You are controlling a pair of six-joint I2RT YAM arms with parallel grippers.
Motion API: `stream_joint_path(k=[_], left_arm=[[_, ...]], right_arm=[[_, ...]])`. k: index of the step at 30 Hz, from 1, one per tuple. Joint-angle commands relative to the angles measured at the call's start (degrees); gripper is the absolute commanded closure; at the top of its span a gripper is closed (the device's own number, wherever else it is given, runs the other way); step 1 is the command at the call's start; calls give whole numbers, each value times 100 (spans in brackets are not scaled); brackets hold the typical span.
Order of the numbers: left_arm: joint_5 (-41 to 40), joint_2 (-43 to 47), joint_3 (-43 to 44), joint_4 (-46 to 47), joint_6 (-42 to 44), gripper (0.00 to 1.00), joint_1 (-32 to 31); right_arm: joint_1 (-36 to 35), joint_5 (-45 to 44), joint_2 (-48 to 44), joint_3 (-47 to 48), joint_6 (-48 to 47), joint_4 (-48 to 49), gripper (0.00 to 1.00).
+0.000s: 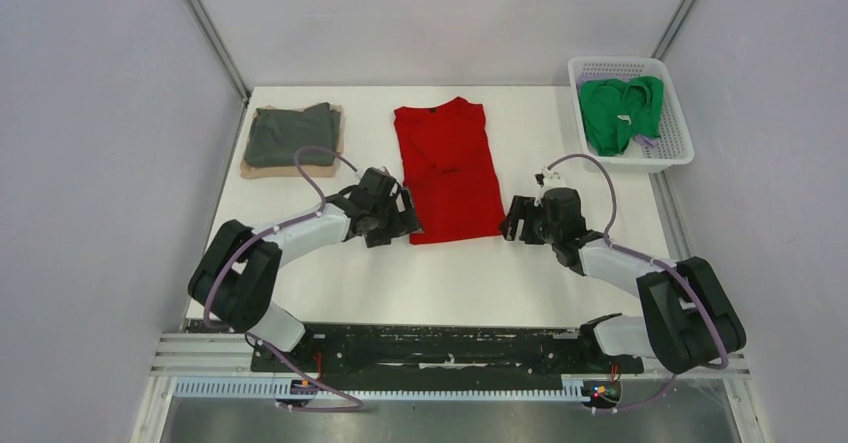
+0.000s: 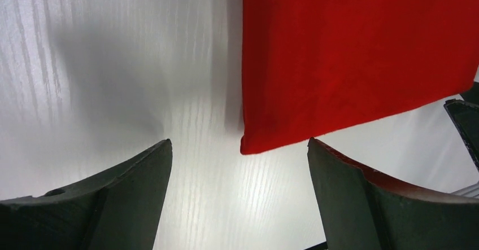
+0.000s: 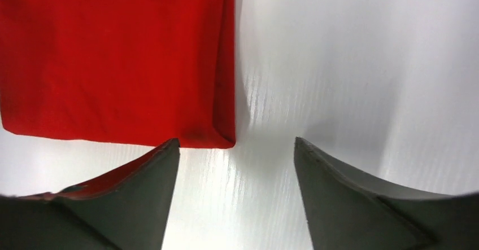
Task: Fold and stack the t-shirts
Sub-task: Grab one side of the 2/3 rectangular tshirt with both arms
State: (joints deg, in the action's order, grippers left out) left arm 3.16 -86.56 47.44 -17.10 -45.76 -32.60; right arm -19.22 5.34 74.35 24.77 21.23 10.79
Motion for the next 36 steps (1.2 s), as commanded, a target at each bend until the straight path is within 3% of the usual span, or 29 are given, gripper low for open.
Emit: stream_joint_path(k=[1, 5, 10, 16, 19, 25, 36], left_arm=[[-16, -373, 119, 462, -336, 10, -45], [-16, -737, 224, 461, -411, 28, -130], [-67, -1121, 265, 508, -522, 48, -239], [-28, -1269, 253, 489, -504, 72, -290], [-15, -1260, 237, 443, -506, 98, -317], [13, -687, 50, 80, -465, 98, -554], [573, 1817, -495, -957, -372, 98, -1257]], right_arm=[[109, 593, 377, -4, 609, 735, 32], [113, 1024, 765, 12, 814, 991, 46], [102, 797, 855, -53, 933, 1053, 55], [103, 816, 877, -87, 790, 833, 78], [103, 884, 787, -208, 745, 835, 98], [90, 1052, -101, -650, 587, 679, 100], [-67, 2243, -3384, -1027, 7, -1190, 100]])
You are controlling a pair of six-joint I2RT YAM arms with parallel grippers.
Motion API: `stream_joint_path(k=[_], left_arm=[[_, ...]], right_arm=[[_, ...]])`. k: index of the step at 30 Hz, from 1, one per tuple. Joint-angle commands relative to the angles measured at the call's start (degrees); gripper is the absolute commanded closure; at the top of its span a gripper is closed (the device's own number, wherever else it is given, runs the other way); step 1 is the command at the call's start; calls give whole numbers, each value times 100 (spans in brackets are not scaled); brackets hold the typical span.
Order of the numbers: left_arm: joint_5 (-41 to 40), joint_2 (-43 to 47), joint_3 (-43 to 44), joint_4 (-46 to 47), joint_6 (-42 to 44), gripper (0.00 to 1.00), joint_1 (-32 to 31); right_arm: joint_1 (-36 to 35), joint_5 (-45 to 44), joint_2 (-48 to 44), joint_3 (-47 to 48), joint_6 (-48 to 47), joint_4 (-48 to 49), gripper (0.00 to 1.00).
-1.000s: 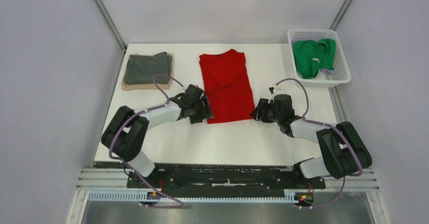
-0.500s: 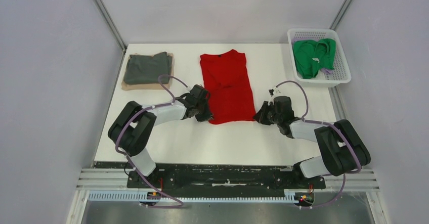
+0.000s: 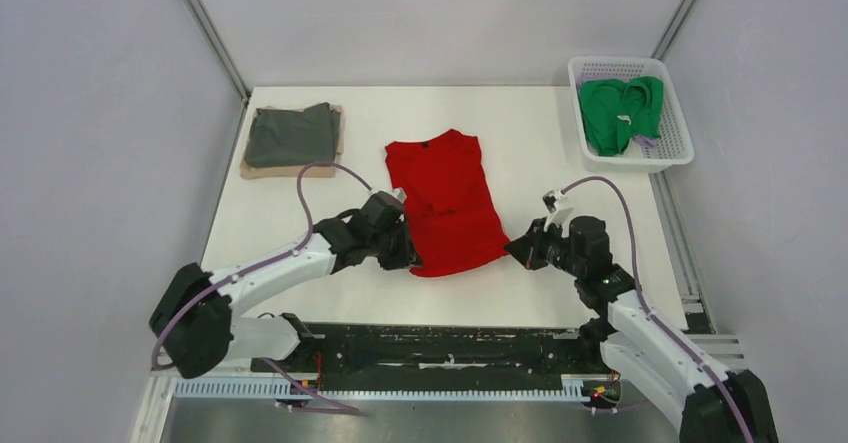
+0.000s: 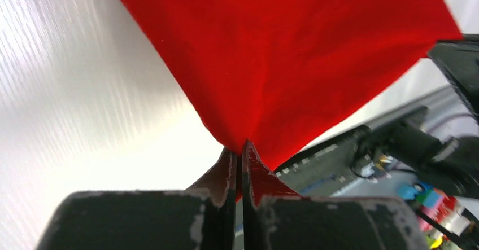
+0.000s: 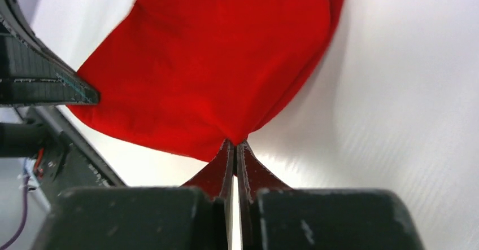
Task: Fold and stack the t-shirts
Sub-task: Grab one side of the 2/3 rectangular tshirt with both arms, then fold the long partially folded tshirt into a neat square
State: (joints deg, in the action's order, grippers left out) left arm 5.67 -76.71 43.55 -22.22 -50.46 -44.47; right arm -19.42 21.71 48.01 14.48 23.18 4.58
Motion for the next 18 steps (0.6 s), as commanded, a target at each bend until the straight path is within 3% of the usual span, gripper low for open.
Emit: stream_joint_path(k=[1, 7, 11, 18], left_arm=[[400, 1041, -109, -463, 66, 98, -71], [265, 1600, 236, -707, -7, 98, -39], [165, 1416, 488, -724, -12, 98, 245], [422, 1060, 742, -250, 183, 98, 1353]], right_arm=[[-49, 611, -967, 76, -184, -691, 100], [-53, 288, -1227, 664, -77, -569, 100], [-52, 151, -639, 1138, 38, -108, 100], [-46, -53, 937, 2185, -91, 410, 100]])
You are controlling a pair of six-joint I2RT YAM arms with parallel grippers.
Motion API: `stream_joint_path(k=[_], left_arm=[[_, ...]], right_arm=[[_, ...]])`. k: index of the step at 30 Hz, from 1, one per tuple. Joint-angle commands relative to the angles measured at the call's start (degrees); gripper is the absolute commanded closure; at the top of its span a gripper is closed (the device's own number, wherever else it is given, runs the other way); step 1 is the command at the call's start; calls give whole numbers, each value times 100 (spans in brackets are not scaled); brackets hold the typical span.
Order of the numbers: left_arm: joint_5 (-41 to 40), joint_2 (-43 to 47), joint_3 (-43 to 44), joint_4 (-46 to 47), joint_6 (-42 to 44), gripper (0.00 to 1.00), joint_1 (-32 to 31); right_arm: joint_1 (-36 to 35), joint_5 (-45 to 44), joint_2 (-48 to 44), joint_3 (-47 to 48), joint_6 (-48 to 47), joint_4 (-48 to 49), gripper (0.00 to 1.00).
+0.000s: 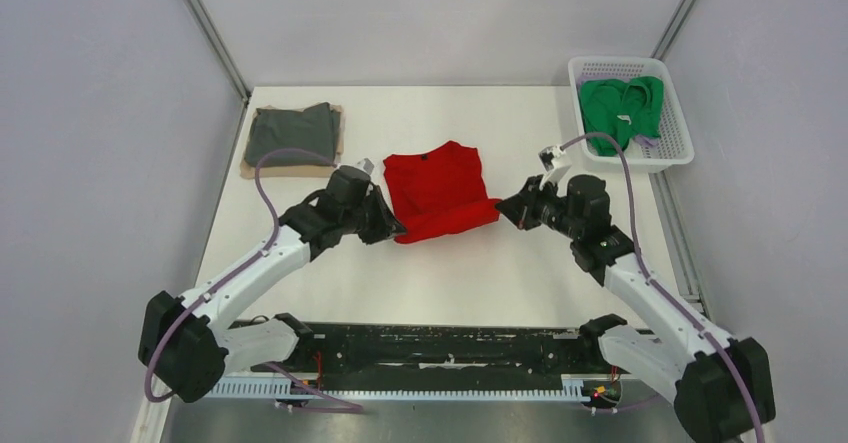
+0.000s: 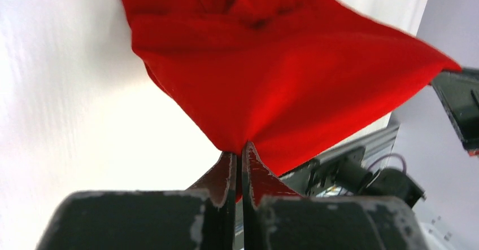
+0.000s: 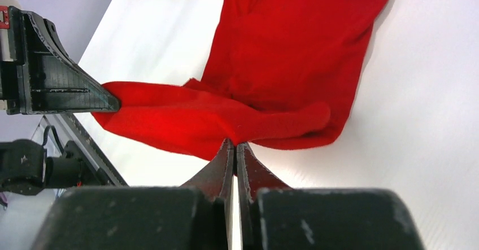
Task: Fold and stack the t-shirts
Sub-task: Fold the long partially folded tshirt into a neat square
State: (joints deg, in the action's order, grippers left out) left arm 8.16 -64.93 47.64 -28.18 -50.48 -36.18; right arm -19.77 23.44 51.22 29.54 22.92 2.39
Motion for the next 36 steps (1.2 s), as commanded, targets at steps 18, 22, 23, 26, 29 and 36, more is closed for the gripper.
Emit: stream_joint_path(k=[18, 22, 23, 26, 29, 36], left_arm=[[806, -2444, 1723, 699, 759, 98, 2031], [968, -2990, 2033, 811, 783, 98, 2218], [1039, -3151, 2136, 838, 785, 98, 2229], [1200, -3568, 2436, 890, 770, 98, 2247], [1223, -3852, 2680, 1041, 719, 98, 2258], [968, -4332, 3198, 975, 689, 98, 2350]], right_arm=[[-2, -1010, 3533, 2887, -520, 826, 100], [1, -1188, 4001, 3274, -612, 875, 100], [0, -1260, 4096, 3355, -634, 899, 100], [-1, -1497, 4315, 3462, -676, 935, 100], [28, -1724, 4508, 3493, -745, 1024, 100], [167, -1351, 5240, 3891, -656, 1428, 100]])
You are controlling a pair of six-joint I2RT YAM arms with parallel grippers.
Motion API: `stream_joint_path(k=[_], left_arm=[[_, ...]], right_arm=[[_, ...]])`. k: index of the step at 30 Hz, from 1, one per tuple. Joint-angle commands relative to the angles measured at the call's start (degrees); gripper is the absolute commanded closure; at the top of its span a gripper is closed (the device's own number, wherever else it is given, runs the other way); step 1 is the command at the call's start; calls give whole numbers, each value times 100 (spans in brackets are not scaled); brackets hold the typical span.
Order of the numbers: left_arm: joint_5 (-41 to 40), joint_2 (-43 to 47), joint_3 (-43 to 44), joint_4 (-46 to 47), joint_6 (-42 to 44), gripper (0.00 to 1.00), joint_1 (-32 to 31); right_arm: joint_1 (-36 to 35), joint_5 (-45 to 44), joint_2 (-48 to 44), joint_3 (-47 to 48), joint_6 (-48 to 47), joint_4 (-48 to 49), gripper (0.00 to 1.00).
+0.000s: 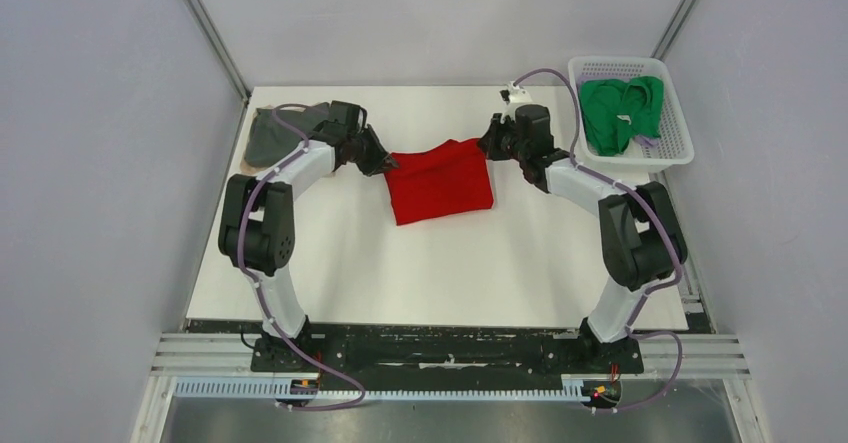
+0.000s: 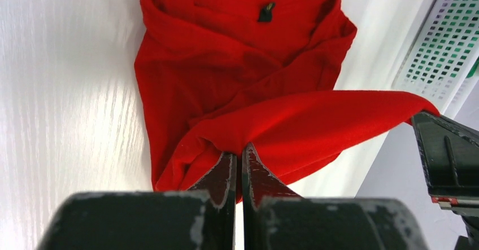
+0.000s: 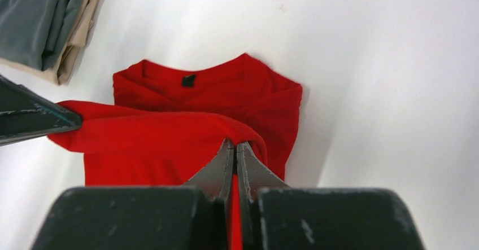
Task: Fold and stack the t-shirts
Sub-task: Fold the long partially folded tshirt into a neat square, then smooth out wrinkles on the folded tshirt
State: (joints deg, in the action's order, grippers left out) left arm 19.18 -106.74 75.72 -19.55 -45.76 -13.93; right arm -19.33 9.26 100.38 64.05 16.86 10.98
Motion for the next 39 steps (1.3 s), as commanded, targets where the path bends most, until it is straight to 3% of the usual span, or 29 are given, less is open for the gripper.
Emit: stream_joint_path(k=[1, 8, 11, 12, 13, 16, 17, 21, 27, 34, 39], left_arm=[[-179, -190, 431, 97, 216, 98, 136], [-406, -424, 523, 45, 155, 97, 216], [-405, -616, 673, 14, 164, 82, 240], [-414, -660, 719, 4, 151, 74, 250], [-424, -688, 776, 4, 130, 61, 266], [-384, -578, 961, 0, 102, 13, 295], [-343, -457, 991, 4, 126, 1, 295], [-386, 92, 800, 1, 164, 0, 269], [-149, 590, 186, 366, 102, 0, 20], [77, -188, 698, 566, 23, 0, -276], [-179, -1274, 2078, -147, 352, 0, -255]], right_arm=[[131, 136, 438, 511, -39, 625, 100], [158, 381, 1015, 923, 28, 811, 100], [175, 398, 1194, 1000, 73, 941, 92], [183, 411, 1282, 1047, 75, 958, 81], [192, 427, 1344, 1144, 89, 931, 64], [210, 557, 1449, 1522, -35, 537, 26], [211, 608, 1431, 1612, -115, 300, 3], [210, 756, 942, 1187, -226, 157, 2], [174, 1810, 188, 52, 127, 878, 2], [-27, 2100, 542, 41, 301, 973, 2], [-26, 2230, 1223, 777, 163, 620, 2]])
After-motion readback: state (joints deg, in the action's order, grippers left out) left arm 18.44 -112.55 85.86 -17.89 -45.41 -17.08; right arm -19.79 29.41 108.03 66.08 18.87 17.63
